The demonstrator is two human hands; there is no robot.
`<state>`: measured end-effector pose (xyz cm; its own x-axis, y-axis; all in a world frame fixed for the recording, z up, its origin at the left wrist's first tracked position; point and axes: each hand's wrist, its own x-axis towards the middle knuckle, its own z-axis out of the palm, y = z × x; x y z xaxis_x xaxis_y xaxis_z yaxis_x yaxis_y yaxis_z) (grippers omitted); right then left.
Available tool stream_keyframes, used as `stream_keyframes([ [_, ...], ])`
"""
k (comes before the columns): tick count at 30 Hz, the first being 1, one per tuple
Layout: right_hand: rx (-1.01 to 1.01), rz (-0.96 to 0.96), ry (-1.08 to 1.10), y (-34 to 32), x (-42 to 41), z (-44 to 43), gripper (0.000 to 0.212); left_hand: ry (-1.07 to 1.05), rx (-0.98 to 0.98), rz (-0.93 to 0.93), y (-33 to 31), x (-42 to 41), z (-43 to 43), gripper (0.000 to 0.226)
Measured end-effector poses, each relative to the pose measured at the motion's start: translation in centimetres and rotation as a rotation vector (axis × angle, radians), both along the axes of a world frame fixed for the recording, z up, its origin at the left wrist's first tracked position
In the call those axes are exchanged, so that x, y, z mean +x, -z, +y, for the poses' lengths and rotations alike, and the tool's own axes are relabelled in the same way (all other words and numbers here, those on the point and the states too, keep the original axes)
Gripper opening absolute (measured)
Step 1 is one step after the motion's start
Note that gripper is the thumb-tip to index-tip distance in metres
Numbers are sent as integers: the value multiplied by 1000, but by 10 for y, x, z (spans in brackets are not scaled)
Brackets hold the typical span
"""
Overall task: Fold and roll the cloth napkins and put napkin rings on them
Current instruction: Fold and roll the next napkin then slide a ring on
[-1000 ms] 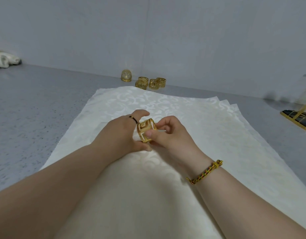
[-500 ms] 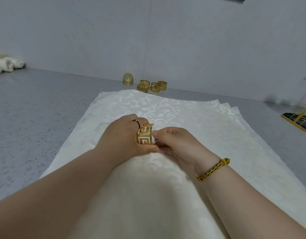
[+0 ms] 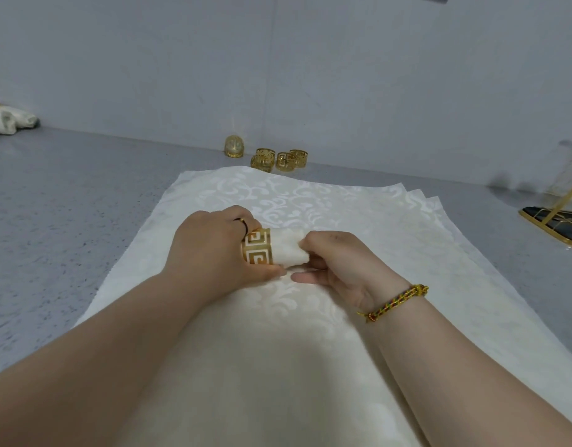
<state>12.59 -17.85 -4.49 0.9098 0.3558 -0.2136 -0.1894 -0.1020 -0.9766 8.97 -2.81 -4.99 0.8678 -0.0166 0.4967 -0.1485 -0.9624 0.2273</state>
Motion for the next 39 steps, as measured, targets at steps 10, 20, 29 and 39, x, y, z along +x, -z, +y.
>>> stream_keyframes([
  [10,-105,-136,-77,-3,-4,-12,29,-107,-65,219,2,4,6,55],
  [20,-409,-546,-7,15,-2,2,61,-109,-88,240,4,4,6,53],
  [29,-715,-799,-216,10,2,-6,45,-120,-21,285,3,4,2,59],
  [39,-697,-860,-213,10,1,-6,48,78,-152,433,2,-3,22,92],
])
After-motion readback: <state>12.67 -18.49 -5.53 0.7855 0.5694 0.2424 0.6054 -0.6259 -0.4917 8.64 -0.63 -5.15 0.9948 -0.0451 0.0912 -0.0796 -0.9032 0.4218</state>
